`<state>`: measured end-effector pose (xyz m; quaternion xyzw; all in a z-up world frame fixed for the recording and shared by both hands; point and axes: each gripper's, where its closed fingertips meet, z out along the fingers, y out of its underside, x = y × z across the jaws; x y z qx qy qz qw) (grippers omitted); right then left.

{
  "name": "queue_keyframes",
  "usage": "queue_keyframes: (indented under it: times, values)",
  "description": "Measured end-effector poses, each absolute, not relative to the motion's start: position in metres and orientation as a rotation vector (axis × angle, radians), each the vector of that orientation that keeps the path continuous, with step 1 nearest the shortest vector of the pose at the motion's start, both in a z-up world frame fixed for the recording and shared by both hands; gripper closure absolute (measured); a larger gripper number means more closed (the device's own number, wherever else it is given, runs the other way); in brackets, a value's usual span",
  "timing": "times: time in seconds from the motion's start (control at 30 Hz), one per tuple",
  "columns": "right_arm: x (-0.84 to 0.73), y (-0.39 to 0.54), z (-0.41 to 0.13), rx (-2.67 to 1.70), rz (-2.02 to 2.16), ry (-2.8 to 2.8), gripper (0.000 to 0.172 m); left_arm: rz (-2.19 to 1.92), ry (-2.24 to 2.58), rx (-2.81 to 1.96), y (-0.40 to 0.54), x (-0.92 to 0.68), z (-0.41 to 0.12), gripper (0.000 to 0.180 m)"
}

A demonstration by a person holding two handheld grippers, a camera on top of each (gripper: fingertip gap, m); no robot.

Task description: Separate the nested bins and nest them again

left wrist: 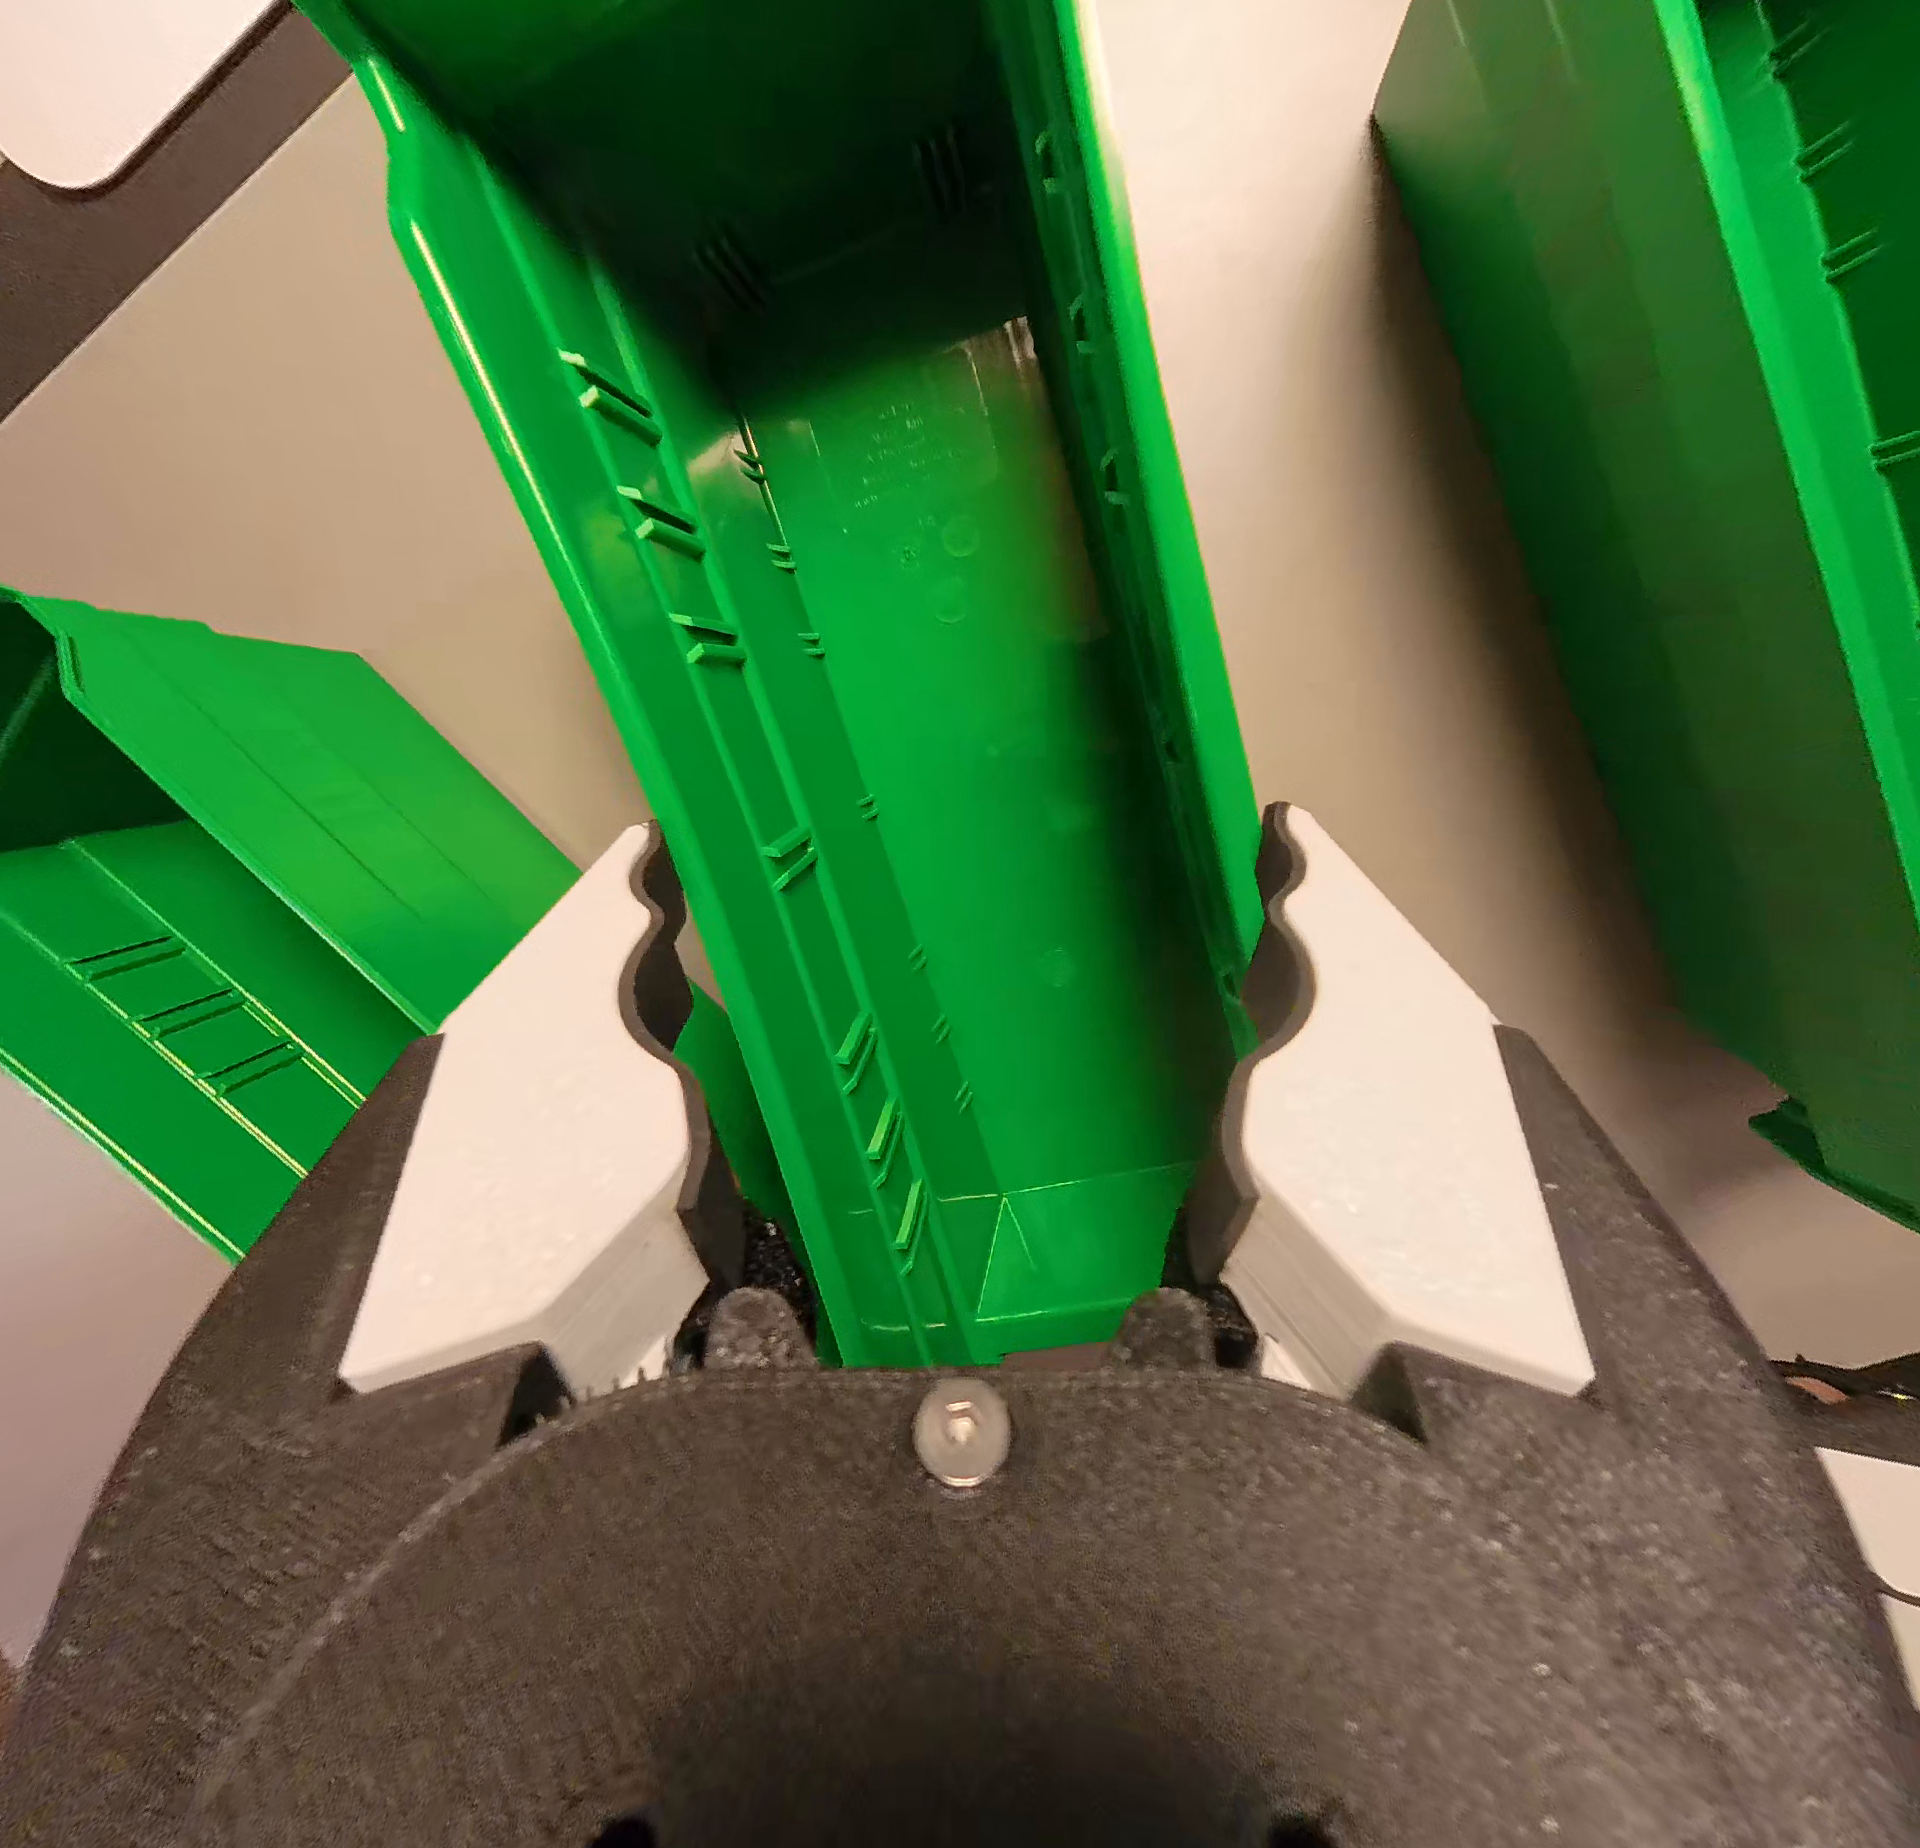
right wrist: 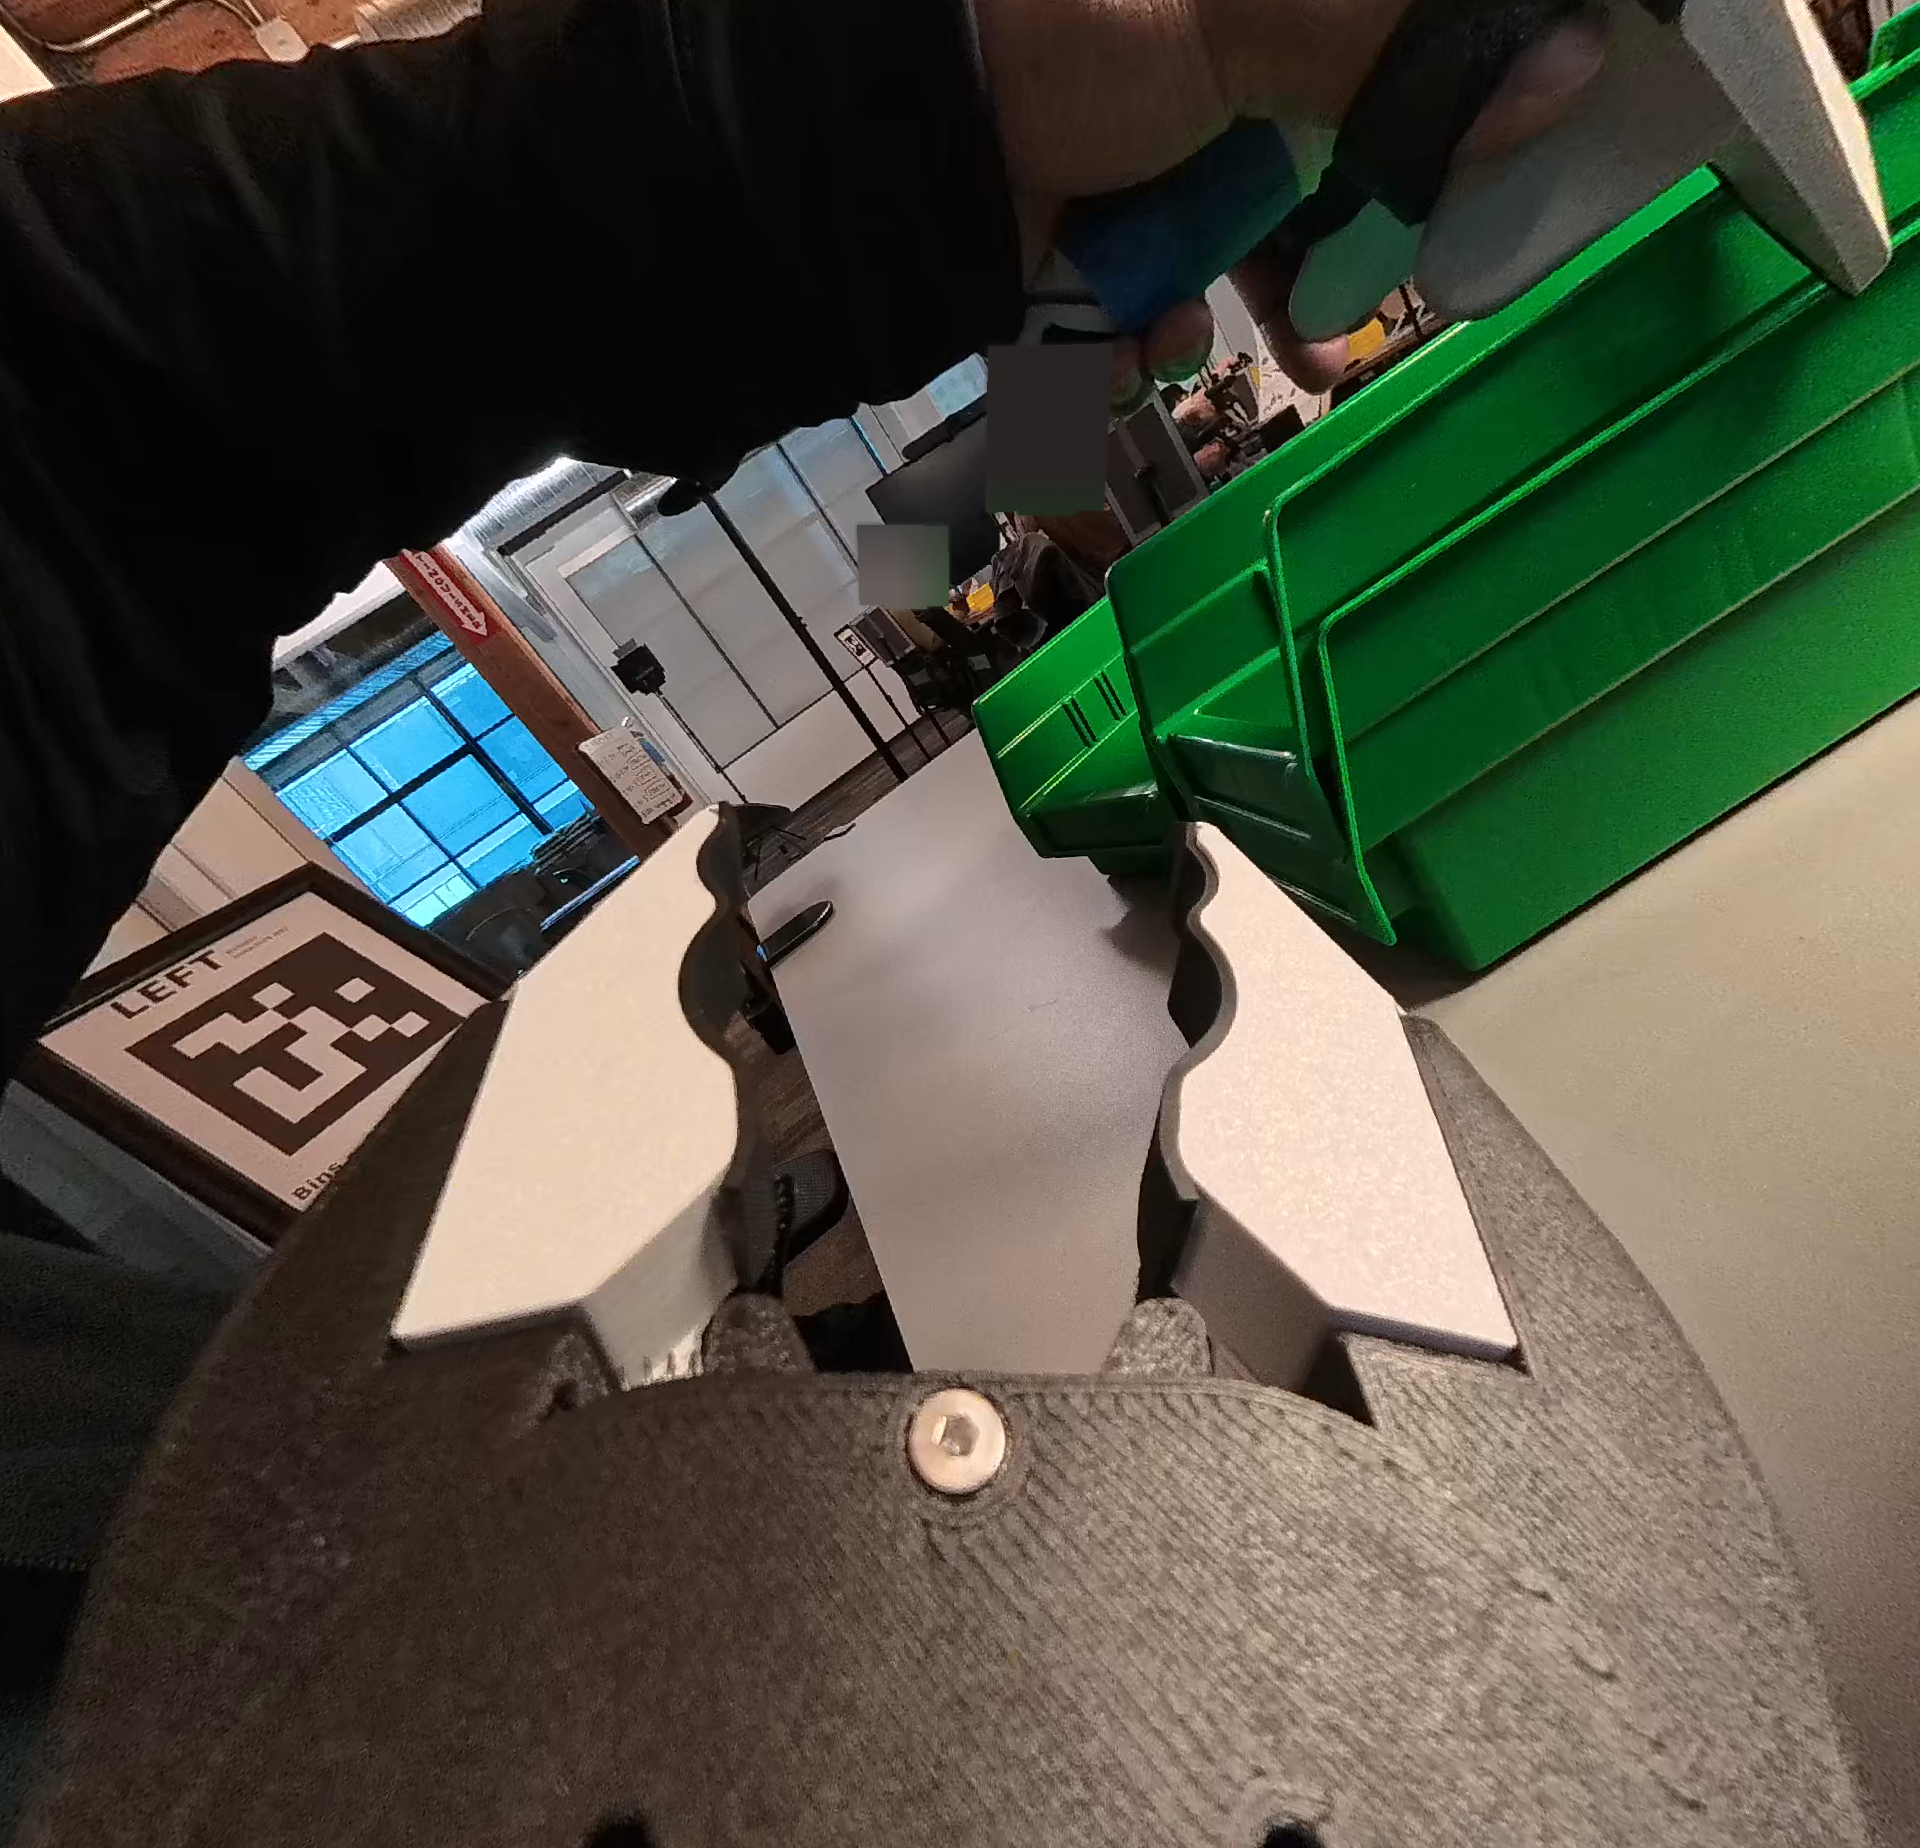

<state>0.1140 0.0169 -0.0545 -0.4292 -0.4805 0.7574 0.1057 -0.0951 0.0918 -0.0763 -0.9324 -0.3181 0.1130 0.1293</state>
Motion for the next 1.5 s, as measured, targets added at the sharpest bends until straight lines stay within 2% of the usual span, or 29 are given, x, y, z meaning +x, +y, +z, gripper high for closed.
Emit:
queue_keyframes:
  times: [0.83, 1.2, 1.5]
  values:
    - [0.114, 0.016, -0.055, -1.262, 2.237, -1.421, 0.088, 0.165, -0.898, -2.757, 0.092, -0.078, -0.076, 0.059]
    - [0.115, 0.016, -0.054, -1.258, 2.235, -1.422, 0.088, 0.204, -0.900, -2.716, 0.093, -0.082, -0.071, 0.081]
    - [0.115, 0.017, -0.054, -1.260, 2.243, -1.420, 0.088, 0.273, -0.865, -2.708, 0.094, -0.087, -0.060, 0.084]
